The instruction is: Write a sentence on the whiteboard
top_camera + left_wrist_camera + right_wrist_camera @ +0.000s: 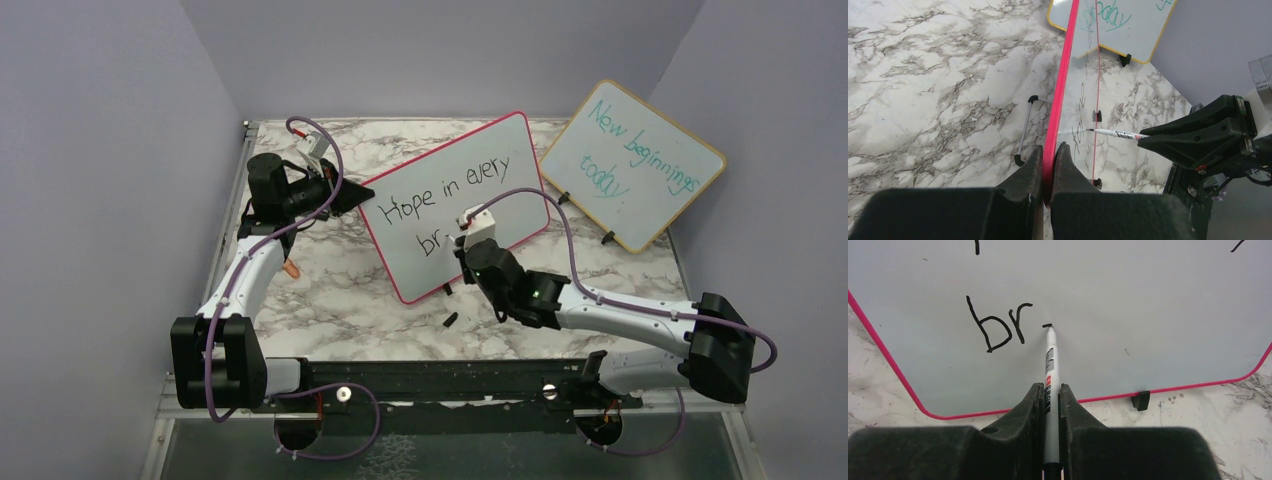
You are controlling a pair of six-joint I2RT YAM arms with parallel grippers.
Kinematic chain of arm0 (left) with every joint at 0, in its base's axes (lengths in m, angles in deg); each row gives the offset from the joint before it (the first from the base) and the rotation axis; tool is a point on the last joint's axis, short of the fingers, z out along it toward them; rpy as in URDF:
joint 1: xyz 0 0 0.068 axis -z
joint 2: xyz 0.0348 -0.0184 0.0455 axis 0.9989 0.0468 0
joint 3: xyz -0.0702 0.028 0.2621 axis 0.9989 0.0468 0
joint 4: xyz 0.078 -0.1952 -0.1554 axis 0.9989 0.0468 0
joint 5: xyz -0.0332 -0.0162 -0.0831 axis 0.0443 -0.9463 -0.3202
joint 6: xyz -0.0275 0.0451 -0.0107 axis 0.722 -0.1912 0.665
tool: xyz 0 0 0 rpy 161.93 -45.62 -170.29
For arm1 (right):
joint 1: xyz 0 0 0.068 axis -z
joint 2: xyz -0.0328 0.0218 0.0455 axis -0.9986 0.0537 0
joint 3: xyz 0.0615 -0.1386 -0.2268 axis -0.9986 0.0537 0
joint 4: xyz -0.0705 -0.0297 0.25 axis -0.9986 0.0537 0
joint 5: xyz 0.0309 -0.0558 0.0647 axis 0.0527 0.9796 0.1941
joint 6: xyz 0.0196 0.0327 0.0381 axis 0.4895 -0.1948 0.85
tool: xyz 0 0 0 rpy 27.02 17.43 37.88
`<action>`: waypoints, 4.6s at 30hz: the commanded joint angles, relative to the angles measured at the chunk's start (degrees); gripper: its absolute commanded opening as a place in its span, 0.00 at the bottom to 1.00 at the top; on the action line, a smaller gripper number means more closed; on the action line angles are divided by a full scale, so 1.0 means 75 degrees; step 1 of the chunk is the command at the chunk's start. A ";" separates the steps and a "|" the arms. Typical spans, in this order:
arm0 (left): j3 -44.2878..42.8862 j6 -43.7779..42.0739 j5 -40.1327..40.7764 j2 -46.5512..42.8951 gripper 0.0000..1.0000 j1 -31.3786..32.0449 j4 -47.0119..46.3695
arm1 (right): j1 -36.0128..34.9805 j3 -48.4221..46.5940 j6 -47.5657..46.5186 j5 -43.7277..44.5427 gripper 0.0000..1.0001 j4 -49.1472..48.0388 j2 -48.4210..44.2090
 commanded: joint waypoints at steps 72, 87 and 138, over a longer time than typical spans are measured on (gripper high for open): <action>0.0238 -0.1051 0.1108 0.0400 0.00 0.0046 0.0844 | 0.0152 0.0010 -0.0214 -0.0815 0.01 0.0535 -0.0018; 0.0227 -0.1063 0.1102 0.0414 0.00 0.0046 0.0854 | 0.0153 0.0046 -0.0323 -0.0358 0.01 0.0784 -0.0100; 0.0226 -0.1086 0.1099 0.0422 0.00 0.0046 0.0871 | 0.0744 0.0225 -0.0743 -0.0521 0.01 -0.0758 -0.0283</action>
